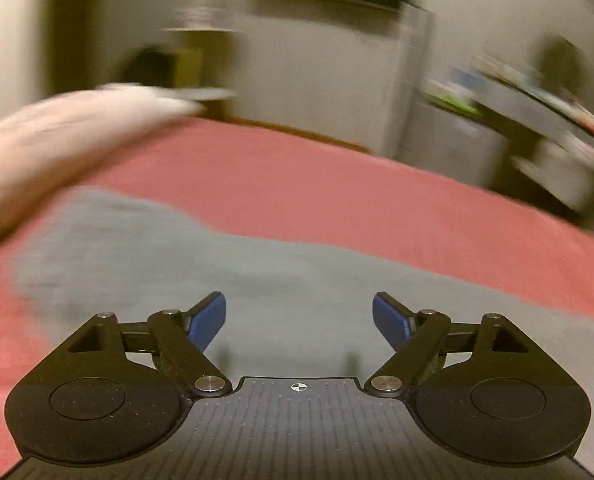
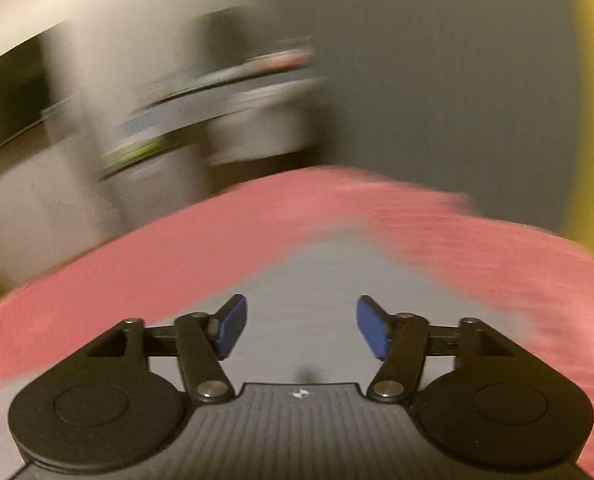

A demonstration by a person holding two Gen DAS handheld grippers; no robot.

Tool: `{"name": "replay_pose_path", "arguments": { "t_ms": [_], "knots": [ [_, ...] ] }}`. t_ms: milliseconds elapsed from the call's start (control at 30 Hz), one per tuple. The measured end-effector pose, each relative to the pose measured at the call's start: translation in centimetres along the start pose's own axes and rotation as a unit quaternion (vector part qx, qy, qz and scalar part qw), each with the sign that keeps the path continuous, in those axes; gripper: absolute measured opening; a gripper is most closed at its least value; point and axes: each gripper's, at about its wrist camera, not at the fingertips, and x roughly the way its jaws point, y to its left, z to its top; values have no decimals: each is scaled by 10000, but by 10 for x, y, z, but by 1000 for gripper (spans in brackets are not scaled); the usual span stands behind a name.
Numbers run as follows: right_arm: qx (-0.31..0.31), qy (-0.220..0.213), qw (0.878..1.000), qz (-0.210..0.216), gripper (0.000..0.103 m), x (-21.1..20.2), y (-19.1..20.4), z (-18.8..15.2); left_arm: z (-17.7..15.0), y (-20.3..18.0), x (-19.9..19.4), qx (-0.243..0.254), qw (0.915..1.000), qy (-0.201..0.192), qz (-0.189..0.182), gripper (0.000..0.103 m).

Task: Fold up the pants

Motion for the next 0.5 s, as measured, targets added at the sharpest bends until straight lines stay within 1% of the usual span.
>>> {"name": "replay_pose_path", "arguments": {
  "t_ms": [33,67,100,133,167,200,233,267,300,333,367,433,500],
  "knots": [
    [-379,154,9979,496,68,10,33,-7,-4,-22,15,221,9995,178,-111,85],
    [-724,267,9923,971,68,19,65,-16,-9,-40,30,413,9983,364,-182,80],
    [-1041,339,9850,1331,68,25,91,-25,-14,-55,45,571,9967,533,-219,78],
    [-1365,354,9769,1605,68,31,116,-36,-17,-66,56,682,9955,626,-185,72],
    [-1608,362,9711,1724,68,37,132,-44,-19,-74,64,833,9947,599,-108,72],
    [-1834,413,9666,1744,68,45,145,-51,-20,-79,69,988,9939,488,-40,73],
    [-2007,514,9634,1701,68,54,154,-58,-21,-81,73,1138,9928,369,46,77],
    [-2085,616,9629,1600,67,63,156,-64,-21,-80,78,1217,9920,303,149,81],
    [-2059,579,9640,1579,69,69,152,-66,-20,-74,84,1169,9924,286,255,85],
    [-2005,526,9648,1618,69,71,146,-65,-20,-68,87,1055,9937,251,291,90],
    [-1991,523,9659,1568,69,74,138,-59,-20,-61,90,964,9947,195,313,93],
    [-1925,527,9679,1526,70,86,115,-49,-20,-54,95,959,9945,67,426,98],
    [-1630,614,9713,1619,72,91,95,-44,-23,-47,92,851,9957,-11,370,99]
  ]
}}
